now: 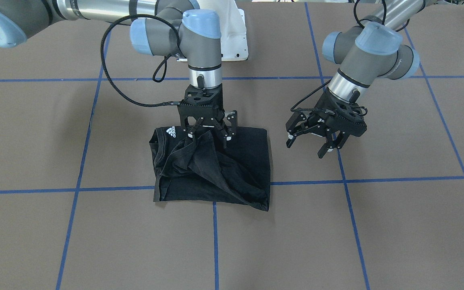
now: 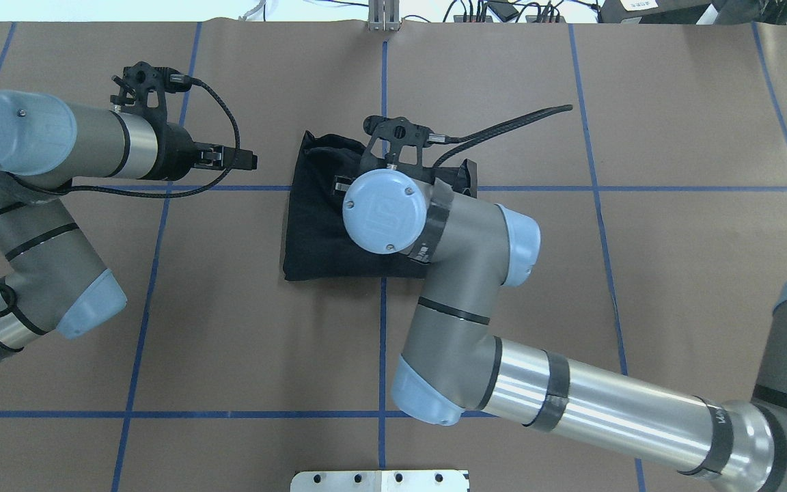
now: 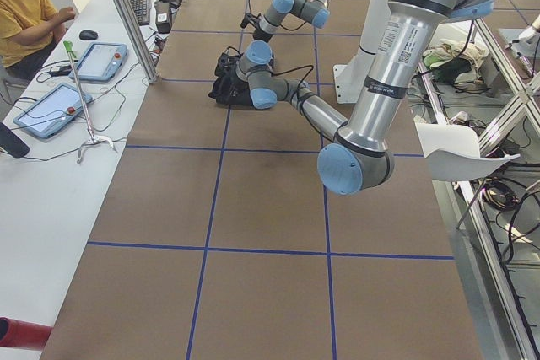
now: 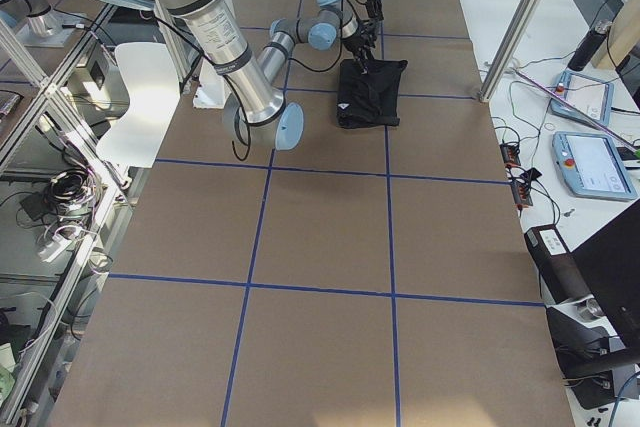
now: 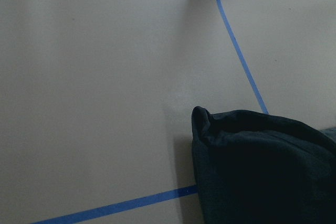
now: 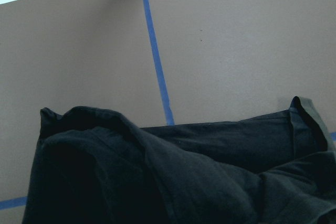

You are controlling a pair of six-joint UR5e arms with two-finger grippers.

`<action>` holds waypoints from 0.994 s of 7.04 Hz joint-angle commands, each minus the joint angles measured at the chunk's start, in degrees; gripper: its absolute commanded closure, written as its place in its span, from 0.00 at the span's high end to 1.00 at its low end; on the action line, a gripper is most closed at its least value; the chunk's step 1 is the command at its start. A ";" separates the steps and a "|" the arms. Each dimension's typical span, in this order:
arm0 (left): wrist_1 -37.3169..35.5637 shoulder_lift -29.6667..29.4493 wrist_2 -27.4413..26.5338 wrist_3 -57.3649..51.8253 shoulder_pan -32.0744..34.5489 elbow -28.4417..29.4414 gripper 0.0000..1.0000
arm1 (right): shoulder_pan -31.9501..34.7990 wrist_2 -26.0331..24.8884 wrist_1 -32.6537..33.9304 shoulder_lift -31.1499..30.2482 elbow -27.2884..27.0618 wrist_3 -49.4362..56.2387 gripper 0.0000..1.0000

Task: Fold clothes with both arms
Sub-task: 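Press the folded shirt flat with the right gripper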

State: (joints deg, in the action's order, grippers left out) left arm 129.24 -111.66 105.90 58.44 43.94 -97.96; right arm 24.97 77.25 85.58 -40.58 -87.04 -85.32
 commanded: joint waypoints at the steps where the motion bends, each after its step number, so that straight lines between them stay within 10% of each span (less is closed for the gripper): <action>1: 0.22 0.04 0.01 0.00 0.00 -0.03 1.00 | -1.77 -2.28 0.55 7.16 9.83 -6.49 0.59; 3: 0.23 0.04 -0.08 0.09 0.00 -0.03 1.00 | -2.47 -4.11 0.46 6.84 13.46 -7.14 0.31; 7: 0.23 0.04 -0.08 0.18 0.00 -0.12 1.00 | -2.74 -4.83 0.46 5.87 14.27 -6.18 0.15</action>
State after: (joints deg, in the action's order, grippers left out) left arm 129.46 -111.62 105.82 58.62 43.94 -98.03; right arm 22.12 72.60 86.10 -34.43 -72.83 -92.29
